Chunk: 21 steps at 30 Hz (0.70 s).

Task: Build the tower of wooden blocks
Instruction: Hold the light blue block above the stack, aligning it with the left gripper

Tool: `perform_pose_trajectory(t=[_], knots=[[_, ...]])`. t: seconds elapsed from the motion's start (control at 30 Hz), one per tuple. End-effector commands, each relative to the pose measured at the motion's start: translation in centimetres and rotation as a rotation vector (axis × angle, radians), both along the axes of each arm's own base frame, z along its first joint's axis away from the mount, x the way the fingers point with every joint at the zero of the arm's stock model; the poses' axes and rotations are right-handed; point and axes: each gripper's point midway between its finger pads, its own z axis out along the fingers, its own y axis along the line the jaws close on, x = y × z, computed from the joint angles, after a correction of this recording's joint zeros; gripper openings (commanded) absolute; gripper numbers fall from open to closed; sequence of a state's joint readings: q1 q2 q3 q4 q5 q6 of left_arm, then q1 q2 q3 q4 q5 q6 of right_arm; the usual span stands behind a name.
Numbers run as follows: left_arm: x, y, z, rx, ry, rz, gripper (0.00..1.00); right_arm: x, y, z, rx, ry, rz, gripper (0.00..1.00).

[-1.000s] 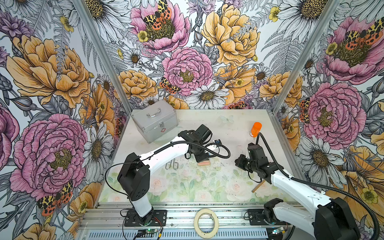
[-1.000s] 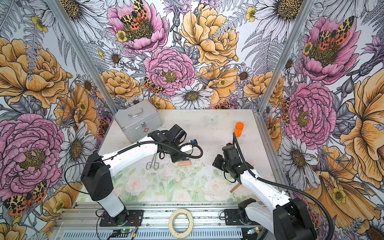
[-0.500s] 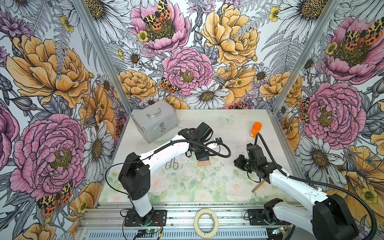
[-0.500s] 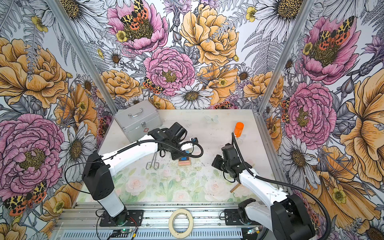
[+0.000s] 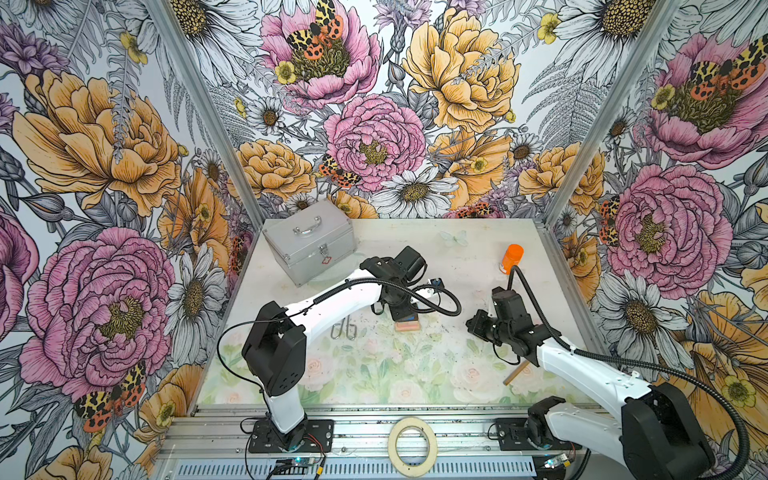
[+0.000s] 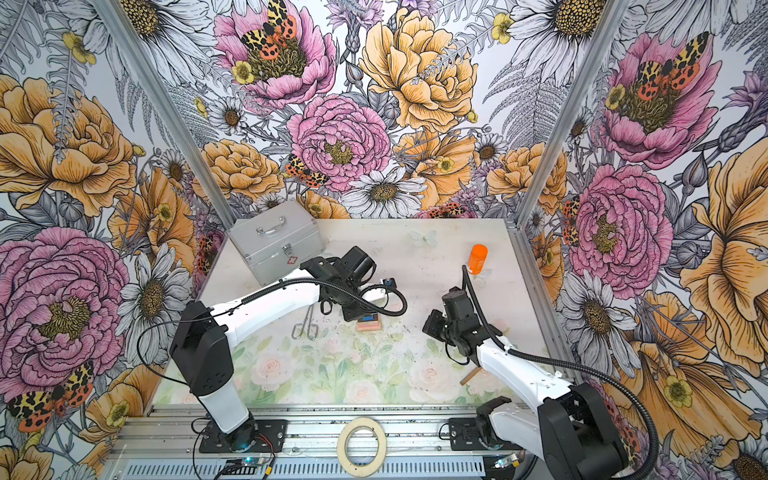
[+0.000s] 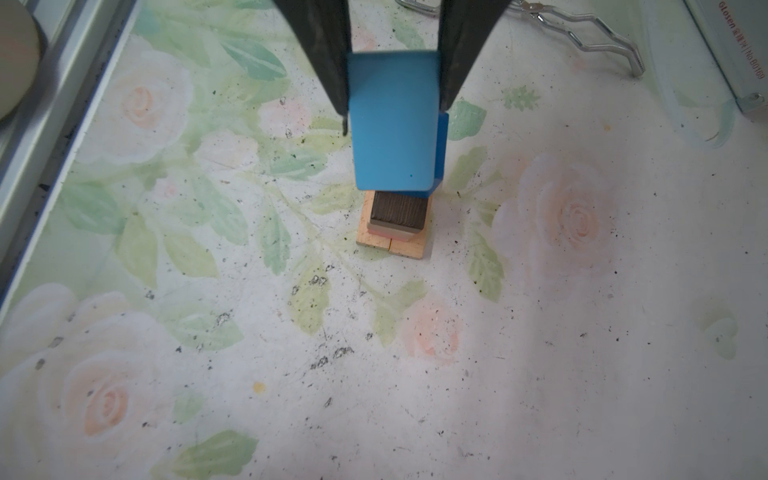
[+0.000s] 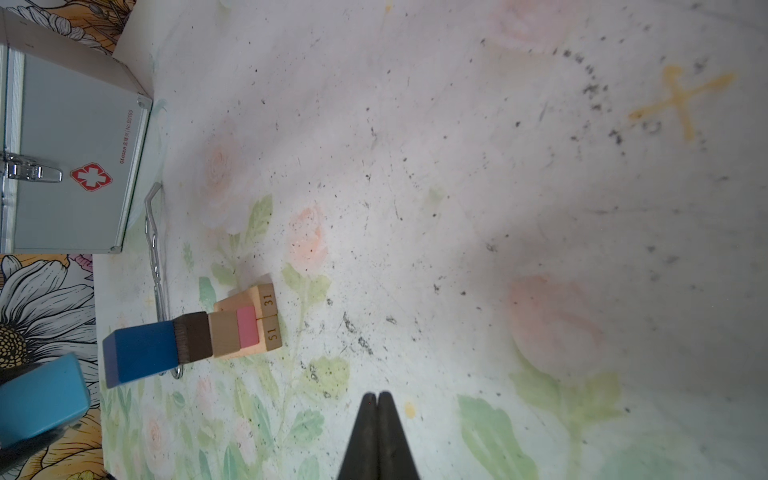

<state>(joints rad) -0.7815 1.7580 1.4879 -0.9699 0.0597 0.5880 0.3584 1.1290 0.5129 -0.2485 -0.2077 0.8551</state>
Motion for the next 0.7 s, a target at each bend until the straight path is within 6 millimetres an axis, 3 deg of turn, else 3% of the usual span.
perform_pose_trajectory(t=[0.0, 0.67], knots=[[0.98, 0.10, 0.51, 0.005, -0.029, -0.005, 0.00, 0.28, 0.01, -0.19, 0.012, -0.003, -0.009, 0.00], [1.65, -0.21, 0.52, -0.001, -0.027, 0.019, 0.03, 0.31, 0.26, -0.58, 0.024, 0.004, -0.005, 0.00]])
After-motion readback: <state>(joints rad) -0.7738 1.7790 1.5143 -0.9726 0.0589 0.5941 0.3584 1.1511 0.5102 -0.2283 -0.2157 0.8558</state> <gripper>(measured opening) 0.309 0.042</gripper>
